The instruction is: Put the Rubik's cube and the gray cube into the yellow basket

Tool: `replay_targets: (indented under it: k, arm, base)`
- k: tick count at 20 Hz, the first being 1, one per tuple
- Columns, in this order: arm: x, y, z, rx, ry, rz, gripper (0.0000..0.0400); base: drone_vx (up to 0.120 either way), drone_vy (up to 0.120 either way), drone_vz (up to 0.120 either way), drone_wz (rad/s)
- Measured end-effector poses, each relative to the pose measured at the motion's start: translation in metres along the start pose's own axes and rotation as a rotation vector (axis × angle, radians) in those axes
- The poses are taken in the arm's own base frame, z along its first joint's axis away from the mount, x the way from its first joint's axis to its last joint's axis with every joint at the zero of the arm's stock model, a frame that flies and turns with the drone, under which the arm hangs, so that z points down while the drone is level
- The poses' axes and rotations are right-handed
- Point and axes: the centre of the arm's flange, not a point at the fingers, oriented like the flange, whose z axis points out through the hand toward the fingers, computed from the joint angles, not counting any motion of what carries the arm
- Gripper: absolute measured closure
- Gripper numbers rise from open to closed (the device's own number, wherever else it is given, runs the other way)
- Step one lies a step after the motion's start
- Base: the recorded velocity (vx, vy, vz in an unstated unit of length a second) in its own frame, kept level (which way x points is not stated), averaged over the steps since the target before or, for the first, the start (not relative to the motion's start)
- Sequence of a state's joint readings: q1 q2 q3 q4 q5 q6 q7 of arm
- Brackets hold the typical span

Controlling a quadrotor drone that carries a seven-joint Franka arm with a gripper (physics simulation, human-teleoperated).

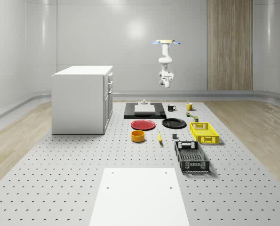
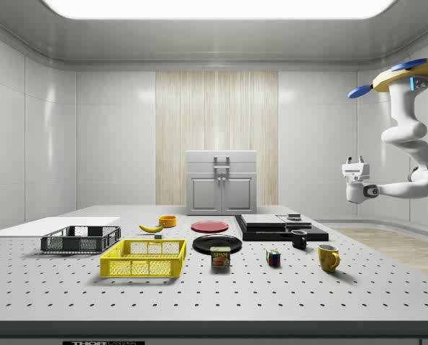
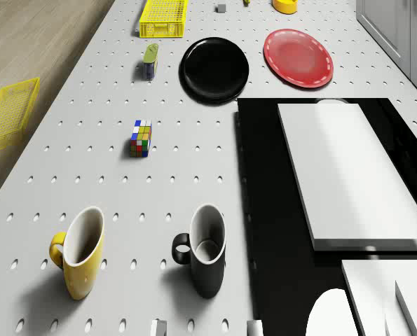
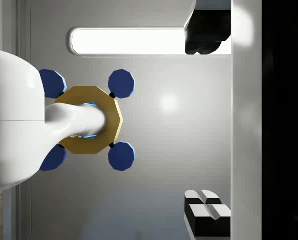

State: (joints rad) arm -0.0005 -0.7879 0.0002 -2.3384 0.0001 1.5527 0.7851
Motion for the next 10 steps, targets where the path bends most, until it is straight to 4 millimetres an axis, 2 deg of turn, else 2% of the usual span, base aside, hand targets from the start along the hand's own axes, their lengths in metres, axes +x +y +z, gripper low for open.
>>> replay_targets:
  k: [2,3,10]
  arm:
    - [-0.002,0.002,-0.015,0.001,0.001,0.0,0.0]
    - [-0.002,0.002,-0.023,0.002,0.002,0.0,0.0]
    - [-0.001,0.001,-0.066,0.006,0.006,0.0,0.0]
  base:
    - [0.0,0.0,0.0,0.0]
    - [0.0,0.08,0.0,0.0]
    - [0.0,0.12,0.0,0.0]
